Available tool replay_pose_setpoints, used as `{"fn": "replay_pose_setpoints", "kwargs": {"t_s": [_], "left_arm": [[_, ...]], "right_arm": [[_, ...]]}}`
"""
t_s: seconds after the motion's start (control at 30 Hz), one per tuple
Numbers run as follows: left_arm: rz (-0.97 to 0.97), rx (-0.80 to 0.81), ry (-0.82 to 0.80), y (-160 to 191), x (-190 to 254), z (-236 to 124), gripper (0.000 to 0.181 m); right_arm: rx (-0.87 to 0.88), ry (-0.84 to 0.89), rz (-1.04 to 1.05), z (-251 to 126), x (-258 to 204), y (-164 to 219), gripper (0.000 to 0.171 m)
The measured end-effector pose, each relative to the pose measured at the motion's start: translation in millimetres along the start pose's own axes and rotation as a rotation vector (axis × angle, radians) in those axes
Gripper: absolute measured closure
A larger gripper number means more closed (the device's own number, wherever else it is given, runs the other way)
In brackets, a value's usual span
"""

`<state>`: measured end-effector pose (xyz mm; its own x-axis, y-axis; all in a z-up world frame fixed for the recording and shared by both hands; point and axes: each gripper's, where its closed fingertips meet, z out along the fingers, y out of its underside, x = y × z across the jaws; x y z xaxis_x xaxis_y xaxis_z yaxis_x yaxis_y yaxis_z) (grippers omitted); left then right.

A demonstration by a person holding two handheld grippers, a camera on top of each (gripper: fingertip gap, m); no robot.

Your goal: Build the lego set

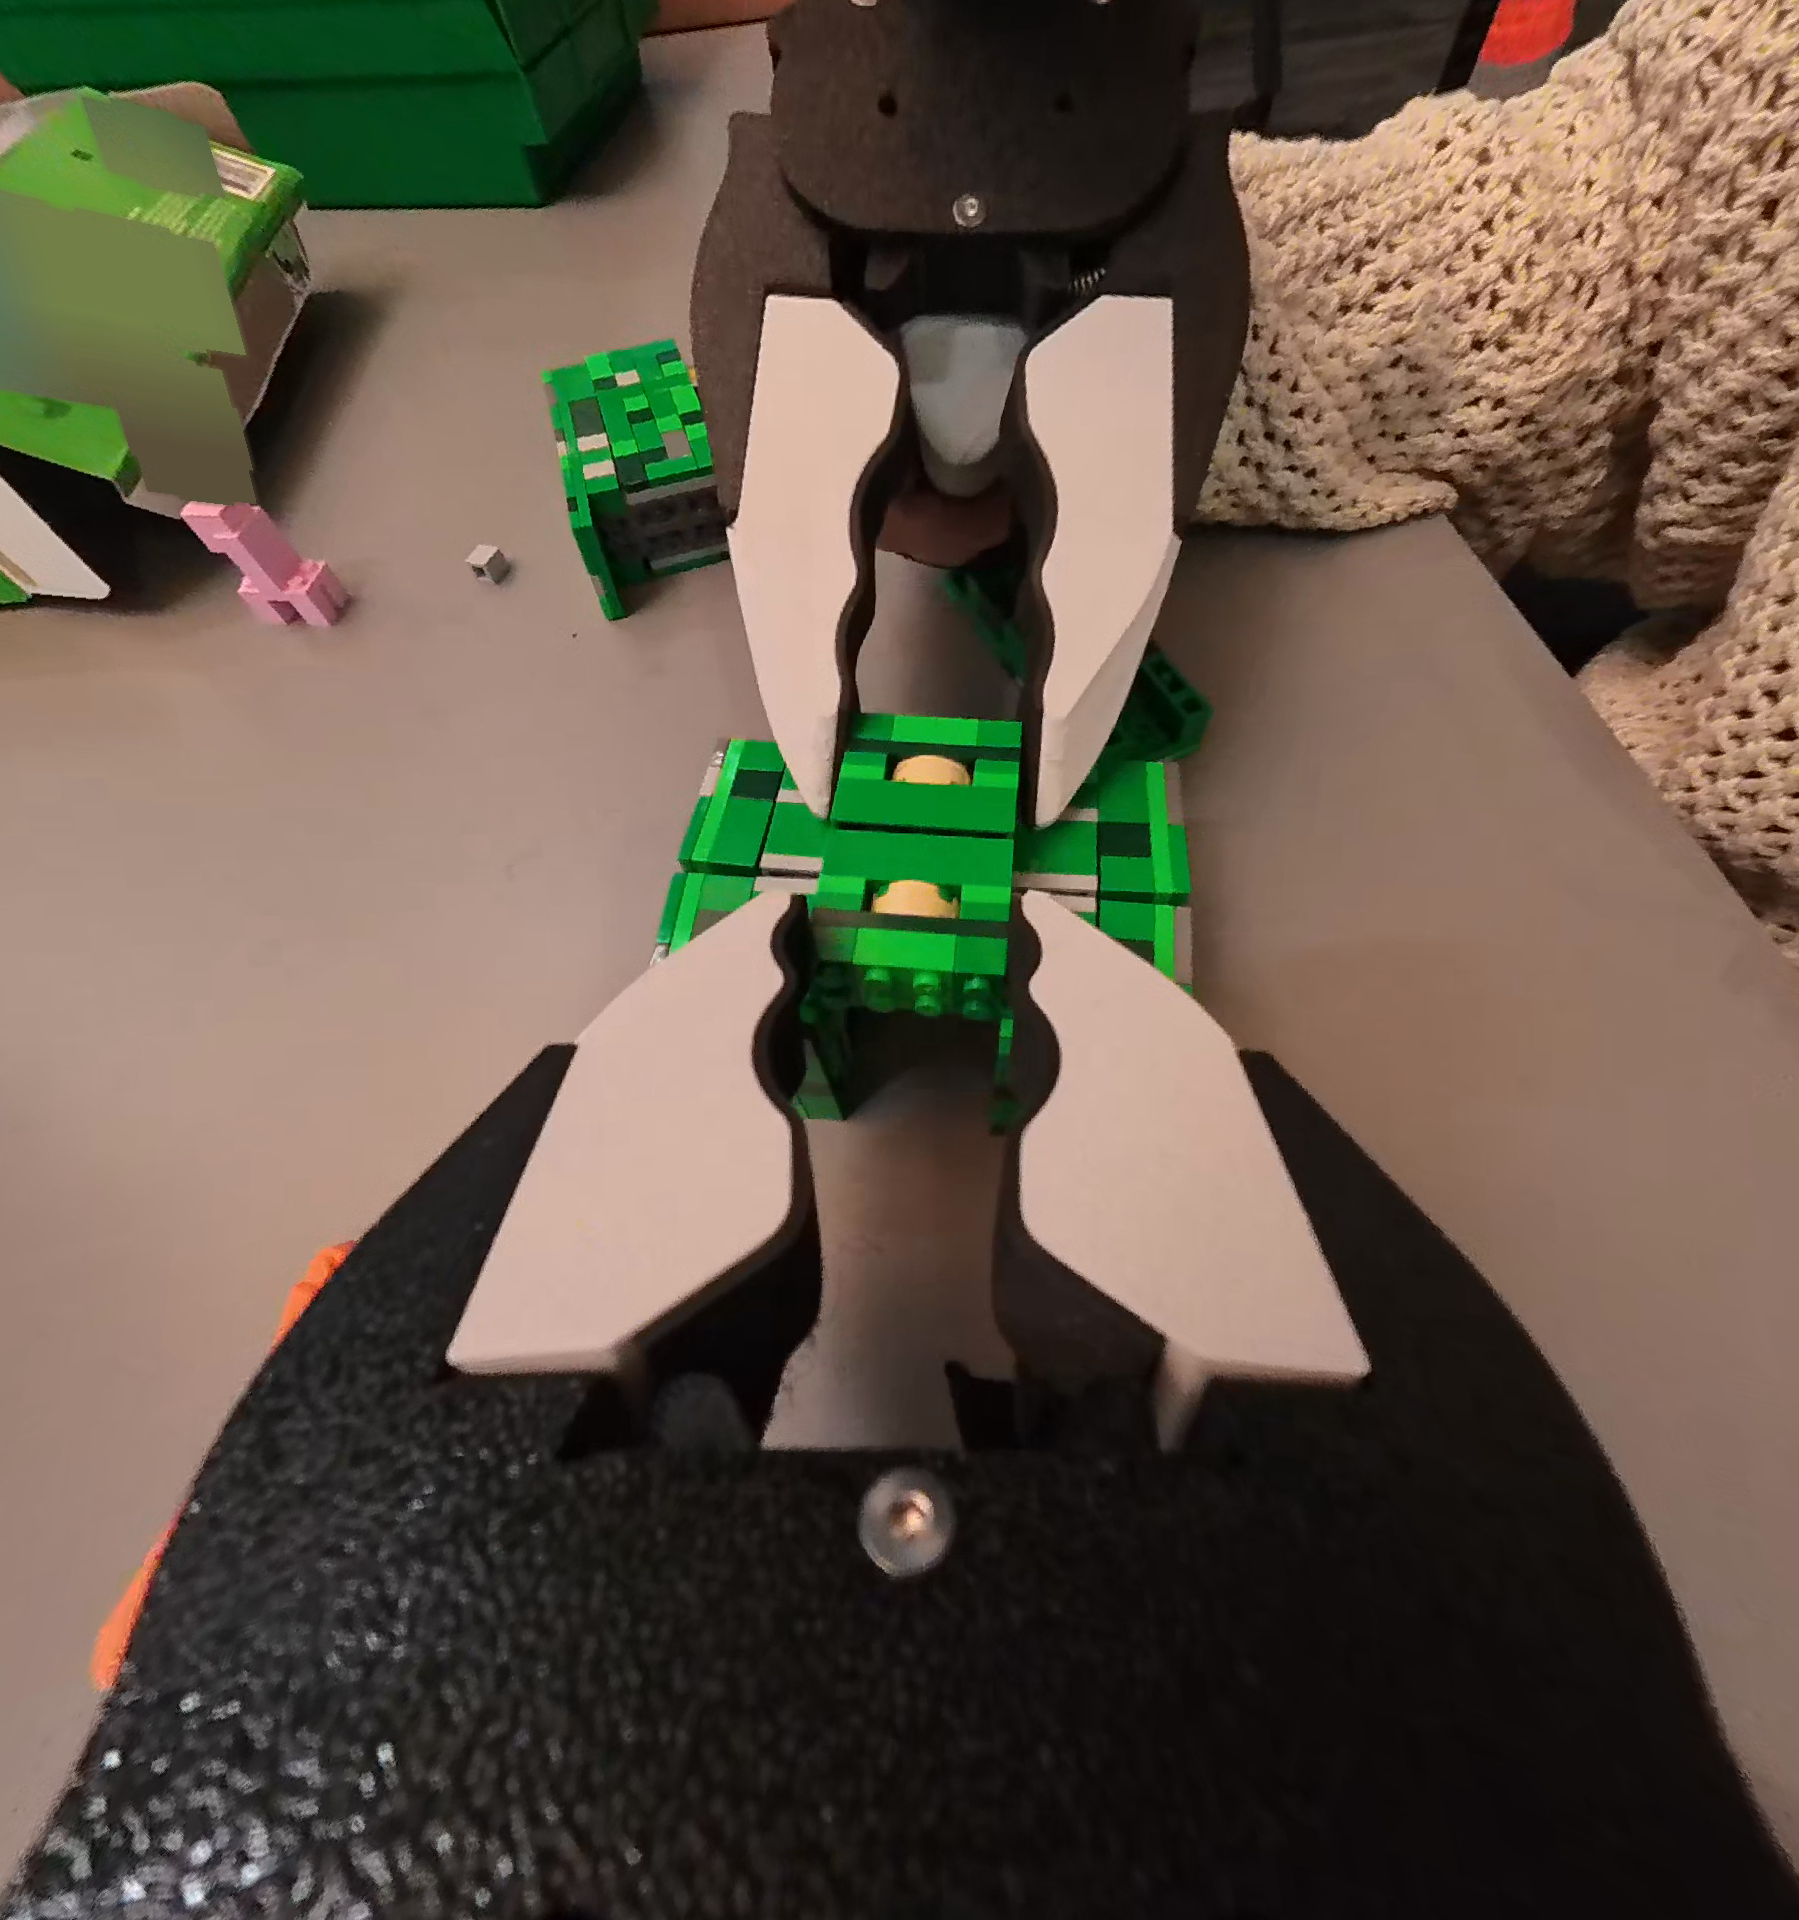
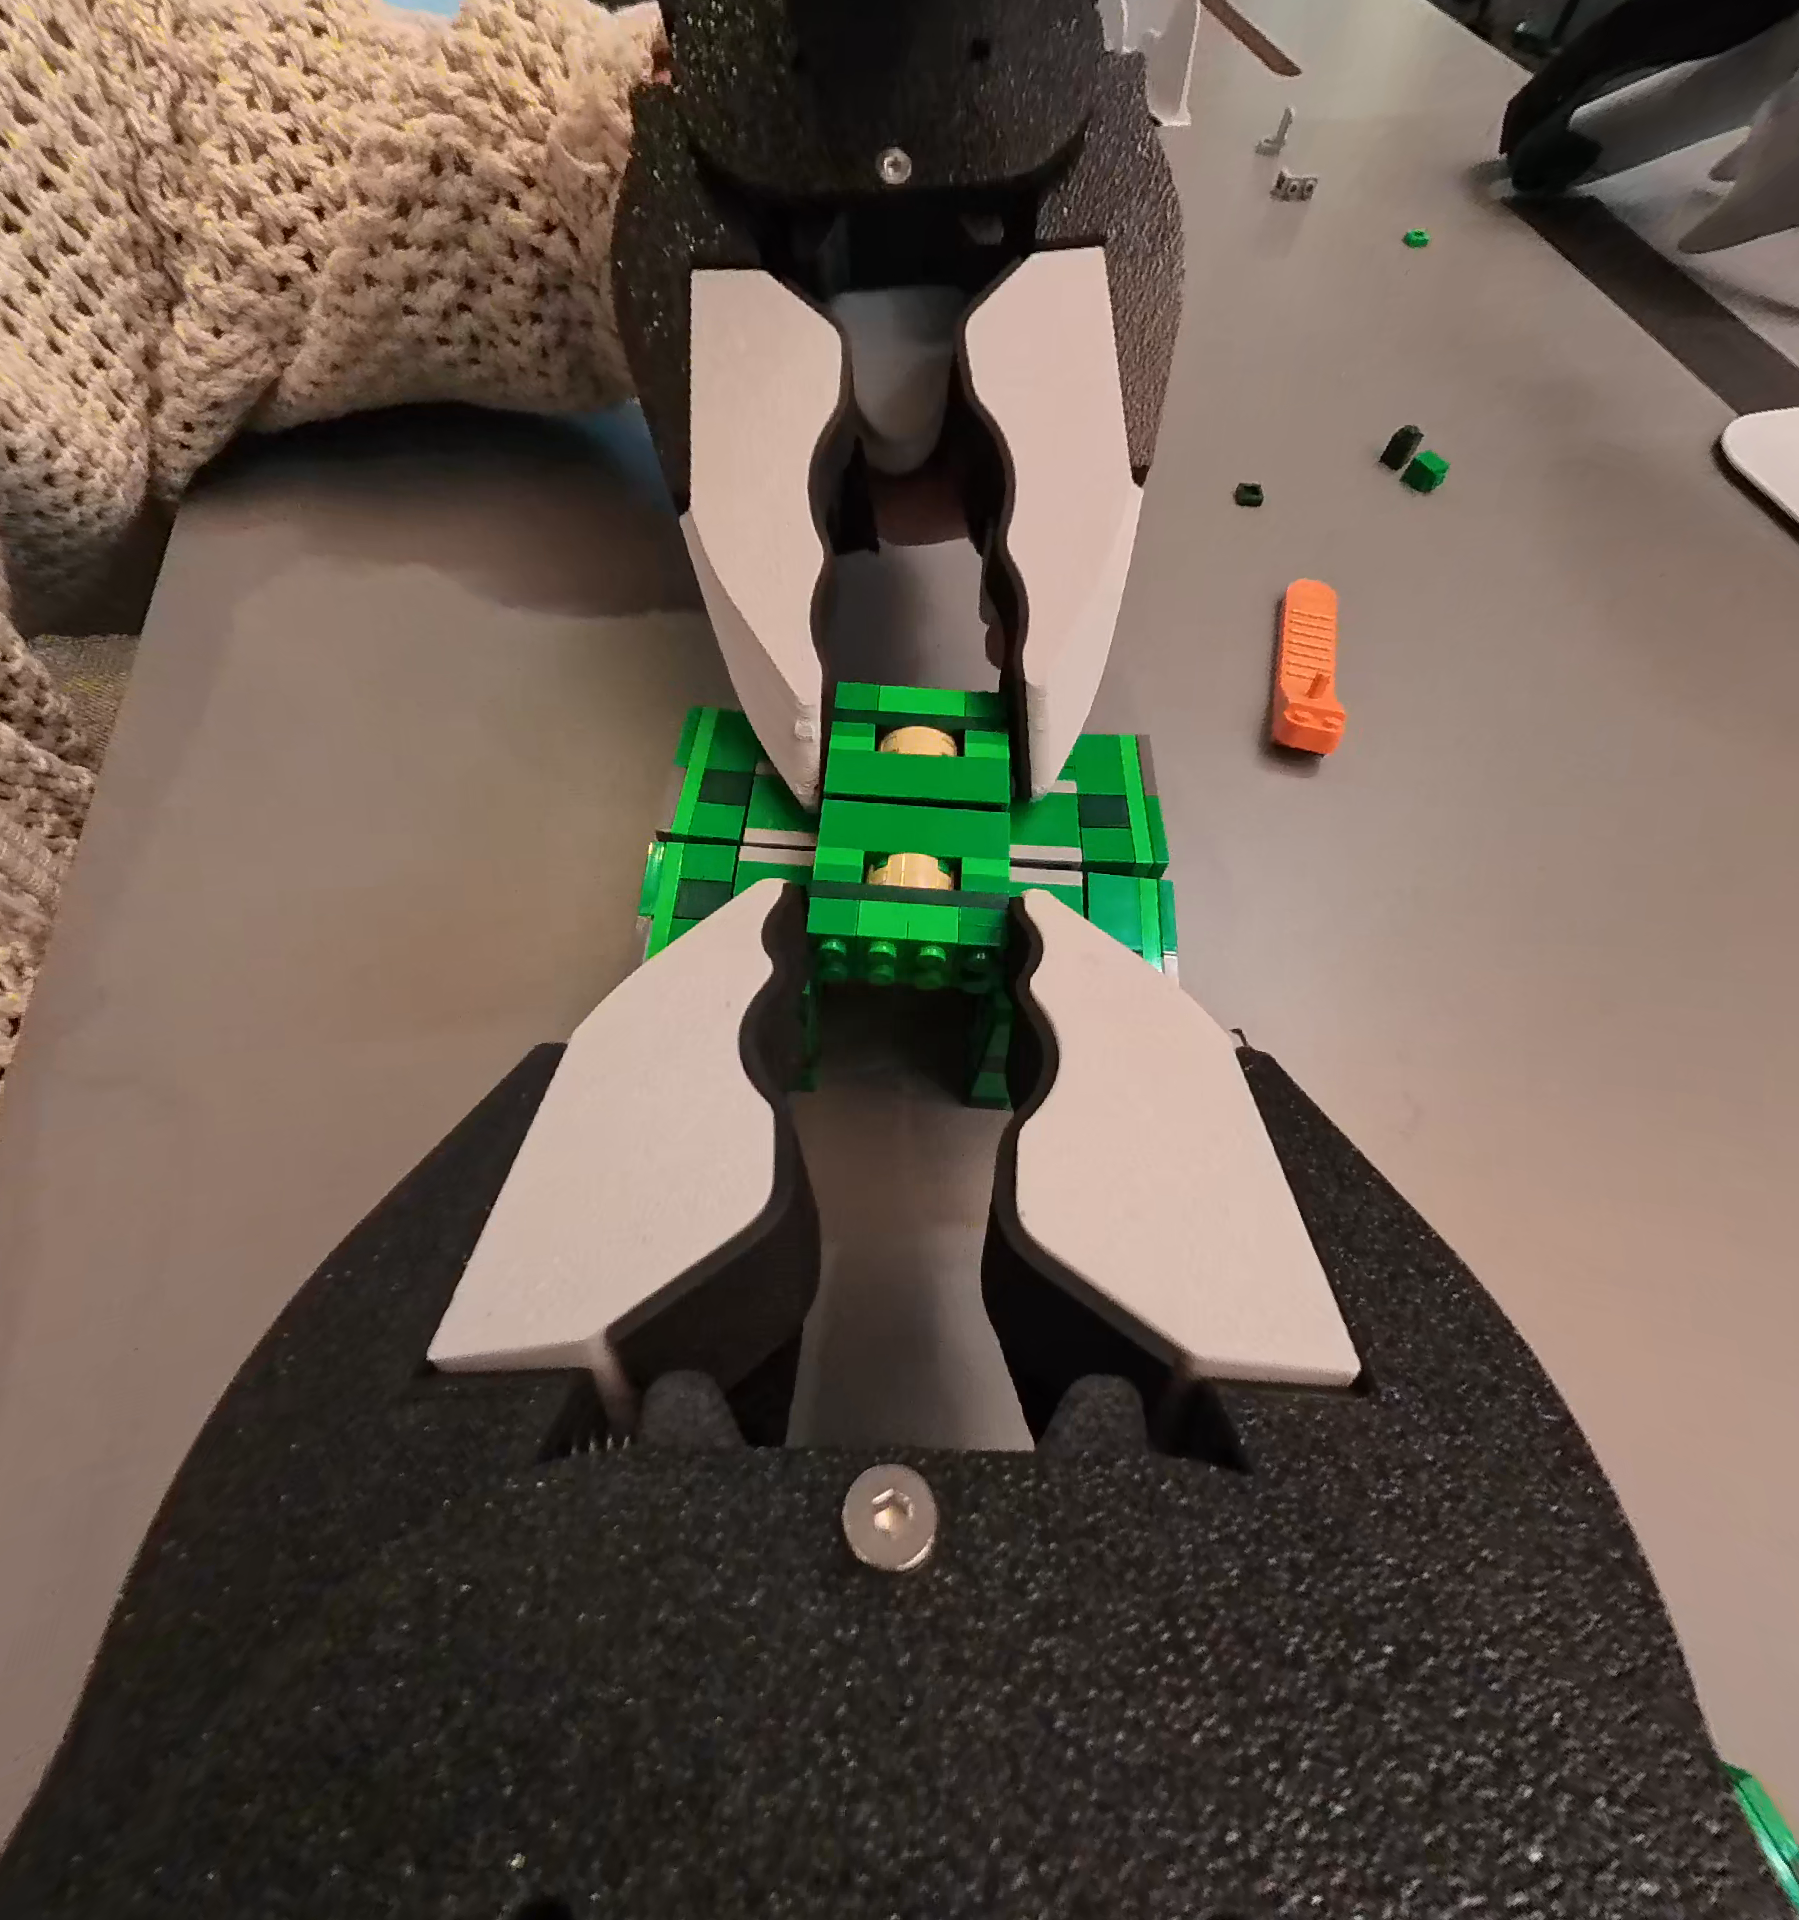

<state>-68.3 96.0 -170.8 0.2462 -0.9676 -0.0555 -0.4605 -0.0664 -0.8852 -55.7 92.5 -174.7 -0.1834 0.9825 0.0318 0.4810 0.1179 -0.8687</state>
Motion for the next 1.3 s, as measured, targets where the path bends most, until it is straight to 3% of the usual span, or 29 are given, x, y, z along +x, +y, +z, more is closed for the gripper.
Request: {"fn": "replay_pose_setpoints", "kwargs": {"t_s": [0.4, 0.73, 0.83, 0.87, 1.07, 1.3], "left_arm": [[-0.019, 0.007, -0.013, -1, 2, 2, 0.146], [-0.022, 0.037, -0.028, -3, 3, 1, 0.145], [-0.042, 0.089, 0.027, -11, 11, -2, 0.13], [-0.045, 0.117, 0.032, -15, 11, -7, 0.13], [-0.044, 0.085, 0.005, -1, -4, -30, 0.177], [-0.003, 0.012, -0.064, 9, -7, -18, 0.181]], "right_arm": [[-0.043, -0.034, -0.013, 0, 0, 0, 0.136], [0.023, -0.03, 0.003, 1, -1, -2, 0.135], [0.04, -0.071, 0.053, -2, -7, -5, 0.104], [0.051, -0.07, 0.055, -6, -6, -5, 0.104], [0.096, -0.016, 0.082, -28, 7, -4, 0.145], [0.025, -0.02, 0.067, -13, 4, 5, 0.165]]}}
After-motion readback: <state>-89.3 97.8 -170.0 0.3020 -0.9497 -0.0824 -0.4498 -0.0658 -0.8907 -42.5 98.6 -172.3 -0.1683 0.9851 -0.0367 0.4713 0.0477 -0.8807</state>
